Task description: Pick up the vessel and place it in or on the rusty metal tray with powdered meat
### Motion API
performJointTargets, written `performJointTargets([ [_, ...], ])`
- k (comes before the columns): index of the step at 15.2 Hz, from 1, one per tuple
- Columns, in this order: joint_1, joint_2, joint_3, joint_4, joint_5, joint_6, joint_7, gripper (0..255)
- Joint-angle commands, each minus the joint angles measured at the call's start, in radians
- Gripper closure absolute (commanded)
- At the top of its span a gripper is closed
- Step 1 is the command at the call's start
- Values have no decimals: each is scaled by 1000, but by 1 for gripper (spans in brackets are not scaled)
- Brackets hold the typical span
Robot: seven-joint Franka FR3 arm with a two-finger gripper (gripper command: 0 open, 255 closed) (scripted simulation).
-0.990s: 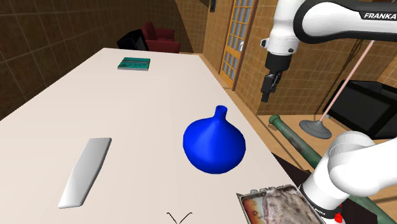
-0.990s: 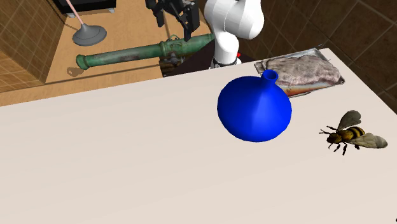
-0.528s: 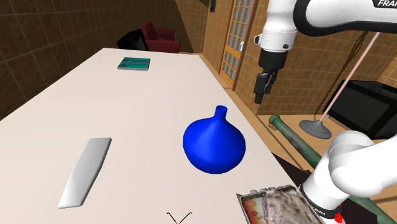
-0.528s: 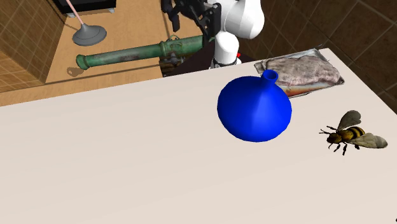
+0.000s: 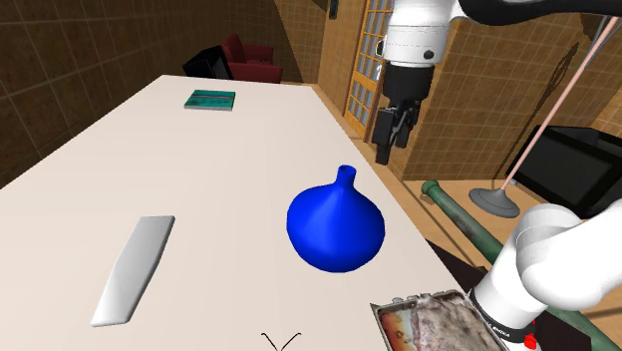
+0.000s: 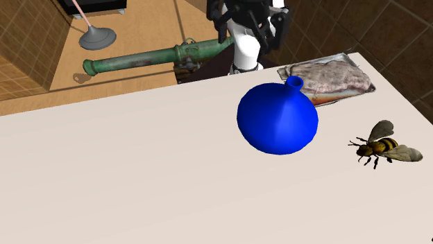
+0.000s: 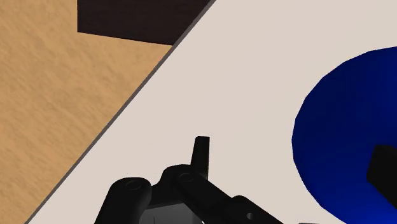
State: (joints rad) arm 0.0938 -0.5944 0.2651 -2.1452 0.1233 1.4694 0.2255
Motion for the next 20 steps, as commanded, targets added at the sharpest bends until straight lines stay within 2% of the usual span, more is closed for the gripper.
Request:
performJointTargets([
  [1,10,38,42,47,29,-5,58,0],
  [9,28,218,183,277,83,-33,258,0],
  [16,37,183,187,154,97,57,245,0],
  [20,37,181,188,145,98,64,245,0],
])
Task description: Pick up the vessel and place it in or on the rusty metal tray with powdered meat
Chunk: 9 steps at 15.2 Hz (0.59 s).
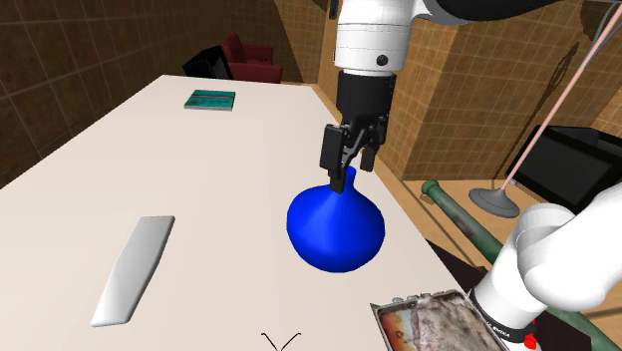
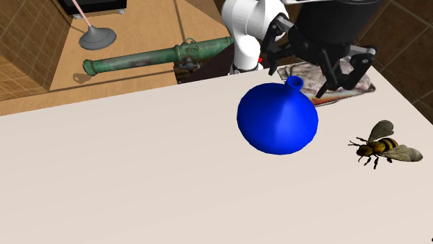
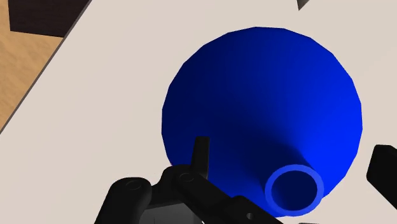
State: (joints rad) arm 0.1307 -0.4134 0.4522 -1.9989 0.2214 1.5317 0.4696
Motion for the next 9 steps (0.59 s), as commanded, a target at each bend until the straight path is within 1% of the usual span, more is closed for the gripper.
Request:
performJointTargets([
  [1,0,0,1,-2,0,2,1,0],
  [4,0,0,1,-2,0,2,1,0],
  [5,0,0,1,-2,0,2,1,255],
  [9,0,0,1,-2,0,2,1,255],
])
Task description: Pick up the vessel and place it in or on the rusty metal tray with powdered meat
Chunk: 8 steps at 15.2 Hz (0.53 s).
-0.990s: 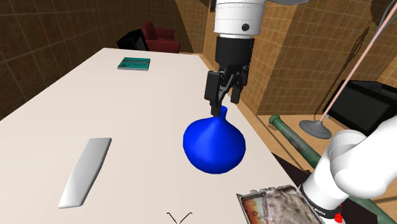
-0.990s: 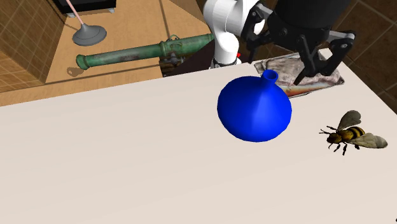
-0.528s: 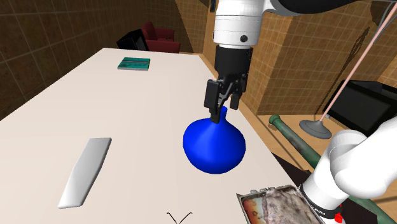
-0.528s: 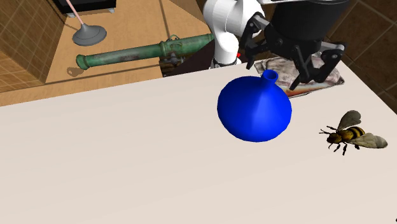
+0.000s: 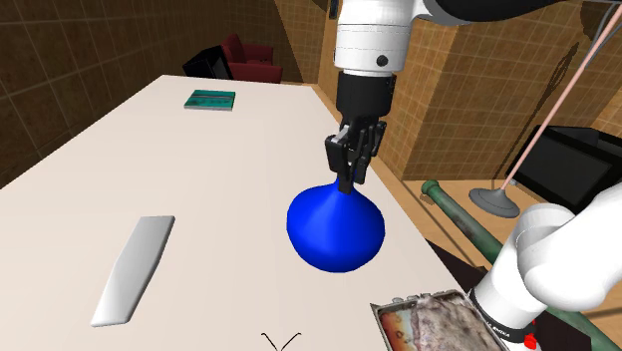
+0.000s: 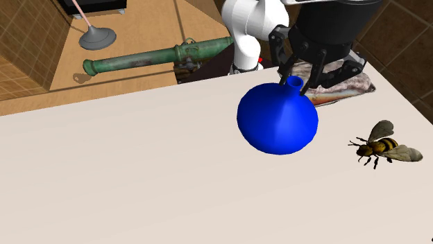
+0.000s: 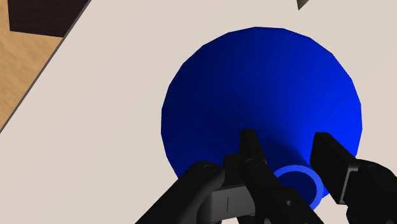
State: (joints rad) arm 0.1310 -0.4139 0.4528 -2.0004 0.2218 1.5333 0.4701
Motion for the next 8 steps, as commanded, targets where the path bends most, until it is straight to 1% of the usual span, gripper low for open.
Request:
performJointTargets([
  [1,0,0,0,0,0,0,0,255],
  [5,0,0,0,0,0,0,0,255],
  [8,-3,9,-3,47,-5,-39,5,255],
])
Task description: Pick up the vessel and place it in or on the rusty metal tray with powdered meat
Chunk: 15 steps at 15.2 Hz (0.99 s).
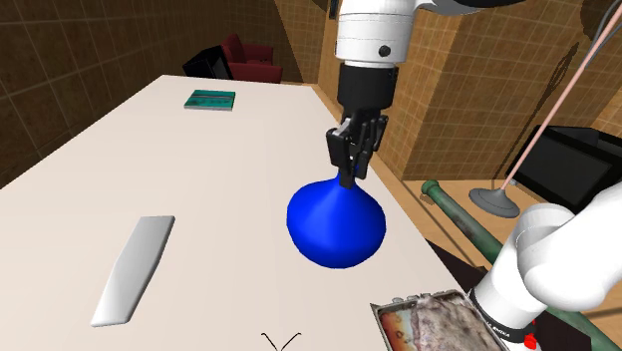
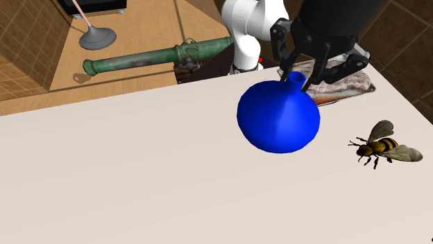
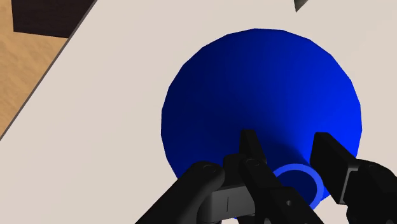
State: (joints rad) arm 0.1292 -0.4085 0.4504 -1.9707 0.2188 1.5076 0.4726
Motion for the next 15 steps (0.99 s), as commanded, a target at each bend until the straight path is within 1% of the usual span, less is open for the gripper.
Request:
performJointTargets([
  [1,-2,7,-1,34,-3,-26,4,255],
  [15,-13,81,-2,292,-27,-213,38,255],
])
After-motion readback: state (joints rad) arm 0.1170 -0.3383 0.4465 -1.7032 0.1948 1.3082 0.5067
